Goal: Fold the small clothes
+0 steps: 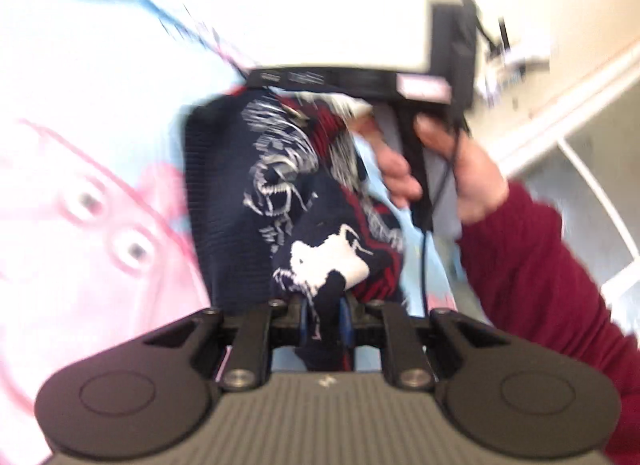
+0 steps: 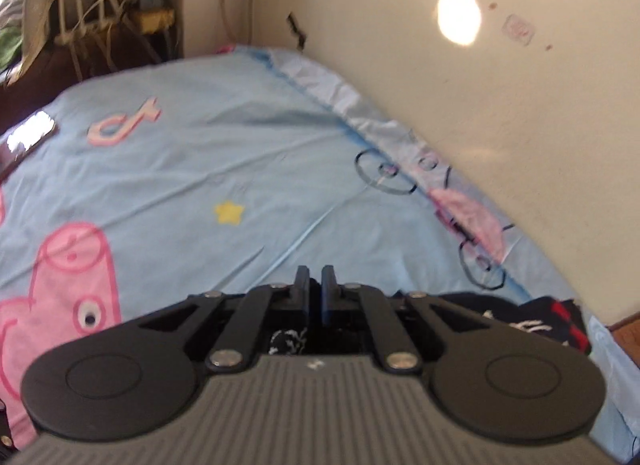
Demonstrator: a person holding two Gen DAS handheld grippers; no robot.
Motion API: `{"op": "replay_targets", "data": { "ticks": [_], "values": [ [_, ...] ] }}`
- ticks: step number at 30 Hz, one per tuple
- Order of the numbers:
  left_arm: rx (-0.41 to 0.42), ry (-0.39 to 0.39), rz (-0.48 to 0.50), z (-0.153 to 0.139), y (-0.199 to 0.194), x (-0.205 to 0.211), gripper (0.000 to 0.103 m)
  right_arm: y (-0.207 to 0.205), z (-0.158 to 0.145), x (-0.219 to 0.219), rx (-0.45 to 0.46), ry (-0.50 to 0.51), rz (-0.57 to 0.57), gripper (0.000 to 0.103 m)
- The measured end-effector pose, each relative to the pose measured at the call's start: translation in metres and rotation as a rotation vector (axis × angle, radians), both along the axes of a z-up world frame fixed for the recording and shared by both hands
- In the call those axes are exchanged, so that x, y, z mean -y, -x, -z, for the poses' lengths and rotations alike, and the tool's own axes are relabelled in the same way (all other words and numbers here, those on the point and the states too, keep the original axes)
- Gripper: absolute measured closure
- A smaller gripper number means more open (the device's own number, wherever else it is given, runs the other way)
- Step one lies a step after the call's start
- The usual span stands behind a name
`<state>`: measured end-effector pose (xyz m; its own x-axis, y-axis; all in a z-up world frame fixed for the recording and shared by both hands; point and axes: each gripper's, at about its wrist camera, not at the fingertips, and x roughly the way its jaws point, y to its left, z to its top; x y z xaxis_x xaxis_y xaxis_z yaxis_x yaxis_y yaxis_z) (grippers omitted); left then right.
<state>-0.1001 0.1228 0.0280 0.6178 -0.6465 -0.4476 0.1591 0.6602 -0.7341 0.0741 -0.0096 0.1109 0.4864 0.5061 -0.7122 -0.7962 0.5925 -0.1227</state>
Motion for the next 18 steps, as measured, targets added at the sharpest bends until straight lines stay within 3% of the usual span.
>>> {"op": "replay_targets", "data": {
  "ticks": [7,9,13,14,15,16,17,18],
  "values": [
    [0.102,-0.068,-0.229,-0.025,0.042,-0.082,0.089,-0.012,-0.053,0.031,0.094,-0.366,0.106,0.095],
    [0.094,-0.088,-0.273,-0.021,0.05,-0.098,0.088,-0.014,-0.05,0.031,0.065,-0.359,0.09,0.093],
    [-0.032,-0.087,-0.304,0.006,0.046,-0.103,0.083,-0.014,-0.021,0.014,0.053,-0.179,0.093,0.088],
    [-0.056,-0.09,-0.313,0.011,0.045,-0.096,0.075,-0.014,-0.015,0.009,0.06,-0.144,0.096,0.082],
    [-0.067,-0.083,-0.319,0.016,0.044,-0.097,0.07,-0.015,-0.01,0.007,0.059,-0.125,0.091,0.067],
    [-0.071,-0.068,-0.327,0.018,0.044,-0.1,0.058,-0.018,-0.007,0.004,0.057,-0.119,0.088,0.056],
    [-0.071,-0.048,-0.338,0.019,0.045,-0.103,0.044,-0.021,-0.006,0.002,0.059,-0.119,0.084,0.037],
    [-0.063,-0.026,-0.351,0.019,0.047,-0.107,0.039,-0.023,-0.004,-0.003,0.063,-0.112,0.07,0.026]
  ]
}}
